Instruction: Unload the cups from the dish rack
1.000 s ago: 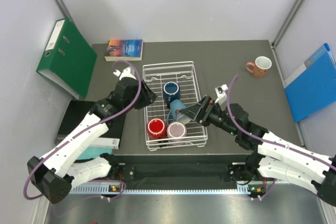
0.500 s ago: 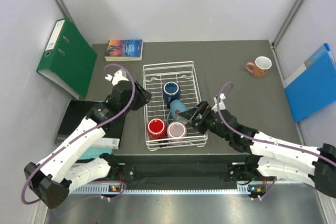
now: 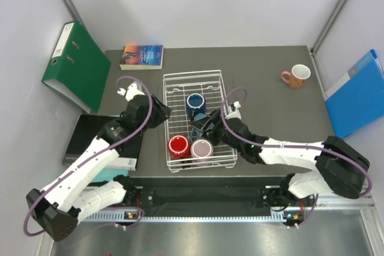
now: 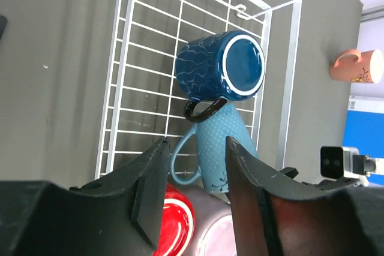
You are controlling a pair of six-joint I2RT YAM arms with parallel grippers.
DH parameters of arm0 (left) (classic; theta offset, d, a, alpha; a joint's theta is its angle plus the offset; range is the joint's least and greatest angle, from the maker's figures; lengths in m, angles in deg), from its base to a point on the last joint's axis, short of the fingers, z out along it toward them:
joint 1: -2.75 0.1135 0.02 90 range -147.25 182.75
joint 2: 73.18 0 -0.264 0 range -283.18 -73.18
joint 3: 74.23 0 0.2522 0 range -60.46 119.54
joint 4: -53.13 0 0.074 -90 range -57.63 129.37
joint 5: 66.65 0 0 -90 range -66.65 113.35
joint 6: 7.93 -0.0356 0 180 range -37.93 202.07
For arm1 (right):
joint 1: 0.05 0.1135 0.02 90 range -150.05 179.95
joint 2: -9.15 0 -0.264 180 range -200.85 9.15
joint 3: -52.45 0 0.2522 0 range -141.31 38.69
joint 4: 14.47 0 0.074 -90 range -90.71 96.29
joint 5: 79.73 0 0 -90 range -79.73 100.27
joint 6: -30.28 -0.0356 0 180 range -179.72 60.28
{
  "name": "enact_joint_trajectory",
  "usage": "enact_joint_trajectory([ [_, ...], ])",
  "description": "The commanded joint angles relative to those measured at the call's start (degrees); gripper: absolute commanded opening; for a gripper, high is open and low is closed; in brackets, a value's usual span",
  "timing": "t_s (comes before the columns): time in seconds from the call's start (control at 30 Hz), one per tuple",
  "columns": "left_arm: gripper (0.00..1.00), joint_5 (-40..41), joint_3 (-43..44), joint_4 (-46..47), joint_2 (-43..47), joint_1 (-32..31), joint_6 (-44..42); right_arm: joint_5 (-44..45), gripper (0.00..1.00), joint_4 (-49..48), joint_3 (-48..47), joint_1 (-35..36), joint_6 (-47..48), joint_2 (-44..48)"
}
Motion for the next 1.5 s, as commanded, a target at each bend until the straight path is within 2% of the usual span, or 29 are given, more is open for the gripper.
enact_joint_trajectory([
  [0.0,0.47,1.4,-1.2,-0.9,2.5,-0.2,0.4,4.7,0.74,-1.9,-5.3,0.6,1.5,-0.5],
  [0.13,0.48,1.2,-2.1,-0.9,3.2,-0.2,0.7,7.9,0.56,3.2,-6.7,0.4,3.2,1.3],
  [0.23,0.48,1.2,-2.5,-0.8,3.3,-0.2,0.9,9.3,0.5,7.2,-7.2,0.5,3.5,2.1],
  [0.37,0.48,0.8,-3.0,0.2,3.1,-0.2,1.2,11.2,0.49,13.9,-8.0,0.5,3.3,2.5],
  [0.57,0.47,-0.3,-3.3,0.8,2.0,-0.2,1.9,10.9,0.48,17.4,-9.1,0.0,2.8,-0.3],
  [0.9,0.47,-0.7,-3.9,0.7,2.1,-0.2,1.6,8.4,0.43,12.0,-11.1,-0.9,5.7,-6.6],
  [1.0,0.47,-0.6,-3.6,0.7,2.1,-0.2,1.2,7.9,0.26,10.9,-11.4,-0.8,6.4,-7.5],
  [1.03,0.47,-0.5,-3.5,0.7,2.1,-0.2,1.1,7.9,0.09,11.0,-11.5,-0.9,6.6,-7.4],
  [1.07,0.47,-0.5,-3.6,0.7,2.1,-0.2,1.1,8.0,0.0,11.4,-11.4,-0.8,6.8,-7.4],
  [1.23,0.47,-0.7,-4.1,1.2,2.1,-0.2,1.4,9.8,0.0,15.6,-11.3,-0.7,9.6,-2.4],
  [1.37,0.47,-0.5,-4.4,2.0,1.9,-0.2,1.2,13.3,0.0,22.6,-11.2,-0.7,12.7,4.6],
  [1.47,0.47,-0.6,-4.2,2.9,1.1,-0.2,1.2,15.8,0.0,31.7,-13.6,-0.7,15.9,10.4],
])
